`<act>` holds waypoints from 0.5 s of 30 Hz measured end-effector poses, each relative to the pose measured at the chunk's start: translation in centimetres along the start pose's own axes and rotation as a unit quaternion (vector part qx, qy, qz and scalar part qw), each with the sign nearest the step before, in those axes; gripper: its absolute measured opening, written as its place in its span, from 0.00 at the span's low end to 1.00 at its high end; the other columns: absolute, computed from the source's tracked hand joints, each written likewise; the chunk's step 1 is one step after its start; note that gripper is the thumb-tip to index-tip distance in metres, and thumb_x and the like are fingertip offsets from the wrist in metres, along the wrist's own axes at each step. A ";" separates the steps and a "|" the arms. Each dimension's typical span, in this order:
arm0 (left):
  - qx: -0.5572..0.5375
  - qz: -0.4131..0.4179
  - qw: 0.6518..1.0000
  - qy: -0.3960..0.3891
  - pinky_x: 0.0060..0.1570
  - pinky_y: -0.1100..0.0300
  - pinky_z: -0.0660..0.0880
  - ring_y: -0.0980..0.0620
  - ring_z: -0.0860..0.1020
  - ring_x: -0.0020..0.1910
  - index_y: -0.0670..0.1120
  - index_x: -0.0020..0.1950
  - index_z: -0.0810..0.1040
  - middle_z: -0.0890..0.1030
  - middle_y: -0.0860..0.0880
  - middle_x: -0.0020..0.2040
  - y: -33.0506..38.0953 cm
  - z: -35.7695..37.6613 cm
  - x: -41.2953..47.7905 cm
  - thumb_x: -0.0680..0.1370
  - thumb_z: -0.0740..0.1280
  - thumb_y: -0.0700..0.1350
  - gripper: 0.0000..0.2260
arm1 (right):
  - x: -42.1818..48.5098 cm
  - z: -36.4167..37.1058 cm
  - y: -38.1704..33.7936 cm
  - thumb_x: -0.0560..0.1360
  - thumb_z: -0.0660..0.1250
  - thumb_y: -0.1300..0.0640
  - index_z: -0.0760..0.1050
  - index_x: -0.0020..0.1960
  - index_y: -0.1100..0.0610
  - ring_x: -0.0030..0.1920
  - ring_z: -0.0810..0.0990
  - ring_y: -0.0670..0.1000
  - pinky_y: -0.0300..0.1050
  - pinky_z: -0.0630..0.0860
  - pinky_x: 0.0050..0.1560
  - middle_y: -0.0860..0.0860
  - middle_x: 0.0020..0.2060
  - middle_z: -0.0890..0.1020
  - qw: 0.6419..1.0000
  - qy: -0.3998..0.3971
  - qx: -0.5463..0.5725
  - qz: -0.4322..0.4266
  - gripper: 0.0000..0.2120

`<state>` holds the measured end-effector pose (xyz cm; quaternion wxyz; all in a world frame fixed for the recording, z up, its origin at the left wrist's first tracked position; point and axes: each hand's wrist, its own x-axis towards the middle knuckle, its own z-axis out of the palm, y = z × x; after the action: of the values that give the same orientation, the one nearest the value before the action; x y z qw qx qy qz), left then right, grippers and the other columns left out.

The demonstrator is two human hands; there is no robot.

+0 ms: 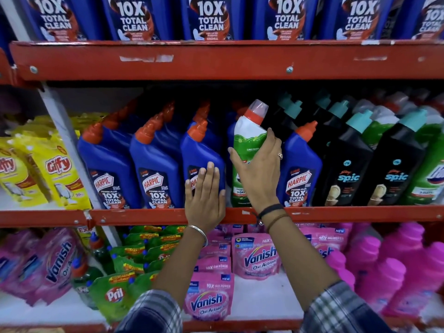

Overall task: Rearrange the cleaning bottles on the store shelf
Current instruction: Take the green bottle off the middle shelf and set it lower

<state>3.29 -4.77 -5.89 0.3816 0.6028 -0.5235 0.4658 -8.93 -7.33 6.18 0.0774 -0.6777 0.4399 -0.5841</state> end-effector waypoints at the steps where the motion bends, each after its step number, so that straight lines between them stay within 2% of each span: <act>1: 0.001 0.000 1.000 0.005 0.75 0.49 0.41 0.53 0.47 0.78 0.45 0.79 0.48 0.45 0.50 0.79 0.0 0.0 0.0 0.82 0.48 0.51 0.26 | 0.0 -0.1 0.0 0.69 0.72 0.41 0.60 0.72 0.64 0.64 0.72 0.60 0.55 0.74 0.59 0.60 0.64 0.71 1.000 0.005 0.001 0.002 0.43; 4: 0.008 0.008 1.000 0.011 0.75 0.49 0.40 0.53 0.47 0.78 0.44 0.79 0.48 0.46 0.50 0.79 0.0 0.1 -0.1 0.83 0.48 0.50 0.25 | -0.4 -1.0 -0.2 0.67 0.75 0.42 0.63 0.70 0.62 0.62 0.73 0.58 0.52 0.73 0.56 0.58 0.63 0.72 1.000 0.024 0.012 0.012 0.41; 11: 0.011 0.015 1.000 0.018 0.75 0.49 0.40 0.52 0.46 0.78 0.44 0.79 0.47 0.45 0.50 0.79 -0.1 -0.1 -0.2 0.82 0.49 0.49 0.26 | -2.6 -4.5 -0.7 0.63 0.78 0.43 0.68 0.66 0.62 0.60 0.75 0.55 0.45 0.73 0.57 0.57 0.60 0.75 0.991 0.090 0.094 -0.008 0.40; 15: 0.013 0.017 1.000 0.014 0.75 0.50 0.41 0.52 0.45 0.78 0.44 0.79 0.46 0.43 0.50 0.79 -0.1 -0.2 0.0 0.81 0.51 0.49 0.28 | -3.5 -7.1 -0.7 0.63 0.78 0.42 0.69 0.65 0.63 0.60 0.76 0.53 0.53 0.78 0.54 0.57 0.60 0.76 0.985 0.137 0.103 -0.030 0.40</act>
<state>3.33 -4.53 -5.78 0.3725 0.5920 -0.5222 0.4878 -14.49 -1.59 6.23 0.0680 -0.5923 0.3633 -0.7159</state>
